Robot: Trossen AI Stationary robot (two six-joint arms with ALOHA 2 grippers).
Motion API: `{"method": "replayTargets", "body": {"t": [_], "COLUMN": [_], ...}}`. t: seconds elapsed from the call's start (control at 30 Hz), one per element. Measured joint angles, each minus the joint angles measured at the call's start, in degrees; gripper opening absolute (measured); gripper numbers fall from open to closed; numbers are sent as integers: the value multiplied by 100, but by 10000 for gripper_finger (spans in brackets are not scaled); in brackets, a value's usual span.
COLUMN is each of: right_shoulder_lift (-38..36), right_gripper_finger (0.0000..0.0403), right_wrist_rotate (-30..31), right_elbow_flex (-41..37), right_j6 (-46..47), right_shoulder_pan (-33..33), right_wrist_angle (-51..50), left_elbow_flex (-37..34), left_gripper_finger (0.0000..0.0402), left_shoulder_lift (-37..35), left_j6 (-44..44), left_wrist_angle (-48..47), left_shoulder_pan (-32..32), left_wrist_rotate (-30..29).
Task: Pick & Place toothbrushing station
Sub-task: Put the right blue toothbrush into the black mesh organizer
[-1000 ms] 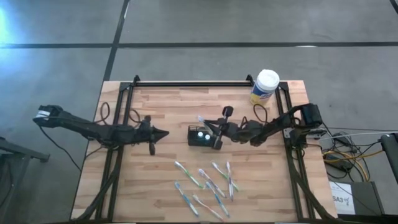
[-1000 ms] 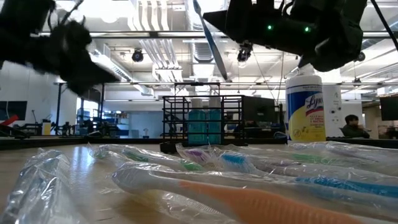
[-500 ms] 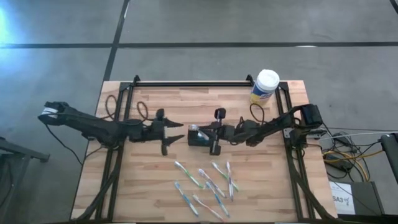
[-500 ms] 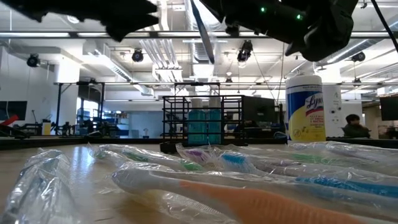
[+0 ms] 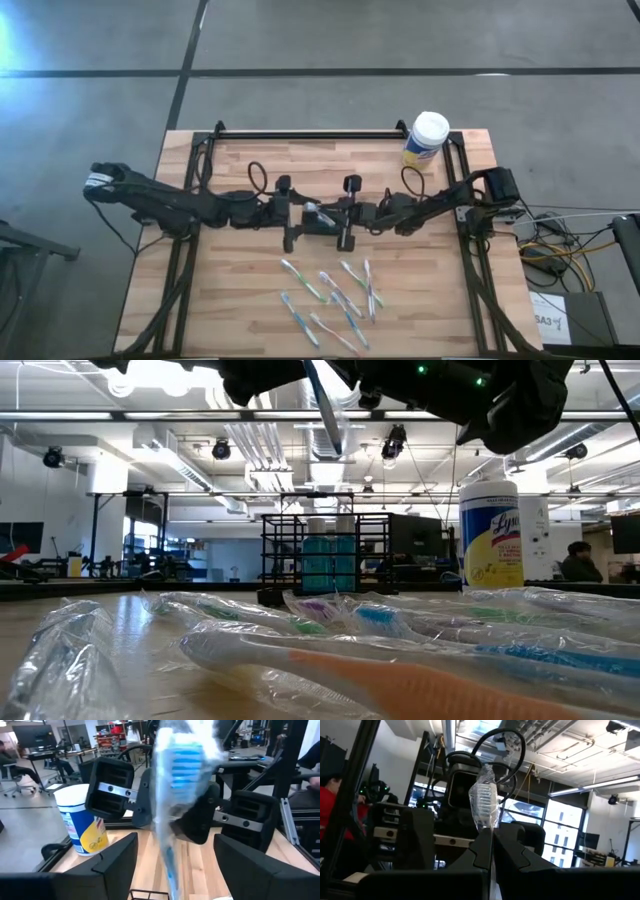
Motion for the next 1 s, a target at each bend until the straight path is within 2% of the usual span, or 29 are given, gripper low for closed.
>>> {"method": "replayTargets", "body": {"t": [0.1, 0.2, 0.3, 0.4, 0.47, 0.63, 0.73, 1.0], "right_shoulder_lift": [-2, -4, -4, -5, -7, -40, -288, -2045], "right_gripper_finger": [8, 8, 8, 8, 8, 8, 8, 8], "right_wrist_rotate": [-61, -105, -103, -103, -105, -121, -109, -91], "right_elbow_flex": [-4, -7, -9, -9, -11, -29, -118, -707], "right_j6": [1, 1, 1, 0, 1, -22, 2, 315], "right_shoulder_pan": [4, 4, 4, -2, 4, 4, 3, 1], "right_wrist_angle": [-3, -3, -4, -1, -8, -119, -527, -2837], "left_elbow_flex": [0, 0, 0, 0, 0, 0, 0, -119], "left_gripper_finger": [252, 214, 144, 53, 21, 20, 20, 20], "left_shoulder_lift": [0, 0, 11, 11, 11, 11, -41, -529], "left_j6": [-99, -157, -168, -150, -89, 56, 62, -61], "left_wrist_angle": [29, 58, 63, 48, 52, 15, -120, -891], "left_shoulder_pan": [30, 66, 82, 84, 92, 93, 91, 43], "left_wrist_rotate": [3, 20, 56, 118, 153, 212, 229, 94]}}
